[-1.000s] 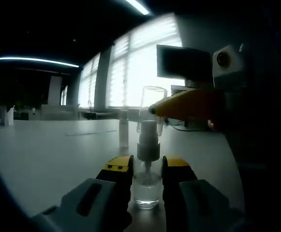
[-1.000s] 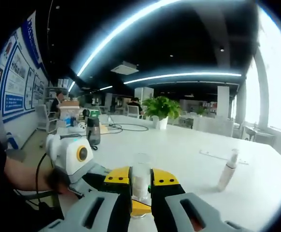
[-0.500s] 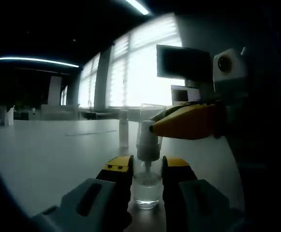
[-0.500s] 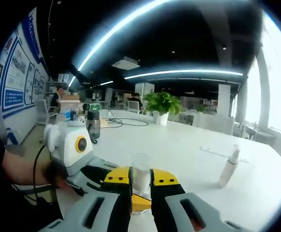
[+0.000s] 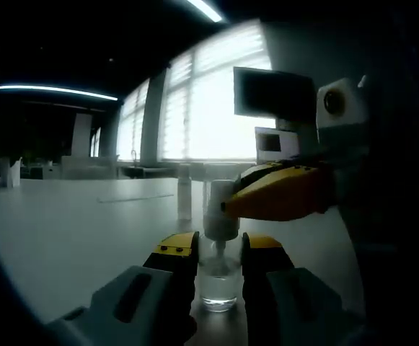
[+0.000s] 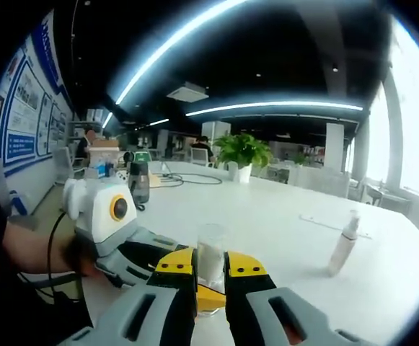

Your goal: Clamp pump bottle remove cover press pump head put on cover

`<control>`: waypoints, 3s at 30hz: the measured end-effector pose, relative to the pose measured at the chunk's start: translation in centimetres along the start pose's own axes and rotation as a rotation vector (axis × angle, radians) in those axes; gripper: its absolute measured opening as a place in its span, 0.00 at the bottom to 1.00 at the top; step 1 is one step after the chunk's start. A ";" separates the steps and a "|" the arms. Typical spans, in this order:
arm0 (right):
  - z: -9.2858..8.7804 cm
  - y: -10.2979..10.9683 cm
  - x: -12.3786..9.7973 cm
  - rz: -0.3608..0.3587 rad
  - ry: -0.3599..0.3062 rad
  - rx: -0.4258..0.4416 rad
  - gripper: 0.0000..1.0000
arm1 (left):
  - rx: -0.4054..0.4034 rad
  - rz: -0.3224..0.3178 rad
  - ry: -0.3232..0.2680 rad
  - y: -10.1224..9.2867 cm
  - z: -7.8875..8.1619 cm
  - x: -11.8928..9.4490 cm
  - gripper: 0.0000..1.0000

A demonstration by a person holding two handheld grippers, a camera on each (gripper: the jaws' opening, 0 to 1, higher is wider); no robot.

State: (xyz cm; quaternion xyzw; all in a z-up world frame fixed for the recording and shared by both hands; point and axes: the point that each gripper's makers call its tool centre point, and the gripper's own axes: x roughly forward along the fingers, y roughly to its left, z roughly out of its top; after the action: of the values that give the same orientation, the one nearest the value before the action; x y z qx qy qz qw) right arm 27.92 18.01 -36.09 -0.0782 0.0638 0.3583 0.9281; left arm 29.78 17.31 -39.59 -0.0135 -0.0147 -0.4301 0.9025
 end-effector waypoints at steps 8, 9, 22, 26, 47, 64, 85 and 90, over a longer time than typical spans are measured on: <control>-0.6 0.0 0.1 0.005 0.006 0.004 0.10 | -0.001 0.000 0.000 0.0 0.0 0.0 0.15; -0.7 0.0 0.1 0.007 0.003 -0.005 0.10 | 0.000 0.000 0.000 -0.1 0.0 0.0 0.15; -0.4 0.3 -0.1 0.020 -0.044 -0.015 0.26 | 0.000 0.000 0.000 0.0 0.0 0.0 0.15; -0.1 0.3 -0.3 0.025 -0.058 -0.013 0.27 | 0.000 0.002 0.000 0.0 0.0 0.0 0.15; 2.1 -2.8 -4.4 0.008 -0.204 -0.024 0.29 | -0.006 0.011 -0.001 0.3 0.0 0.0 0.15; -0.2 -8.5 -8.1 -0.120 -0.257 0.048 0.29 | -0.004 0.018 -0.001 0.3 0.0 0.0 0.15; -5.1 -10.9 -9.2 -0.170 -0.242 0.051 0.26 | -0.007 0.033 0.001 0.6 0.0 0.0 0.15; -5.0 -10.9 -9.3 -0.172 -0.247 0.069 0.26 | -0.007 0.043 0.001 0.8 0.0 0.0 0.15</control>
State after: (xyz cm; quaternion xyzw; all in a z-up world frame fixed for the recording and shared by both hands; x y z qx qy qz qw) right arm 28.12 2.98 -38.31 -0.0068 -0.0457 0.2822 0.9583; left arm 30.41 17.85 -39.65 -0.0169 -0.0122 -0.4107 0.9116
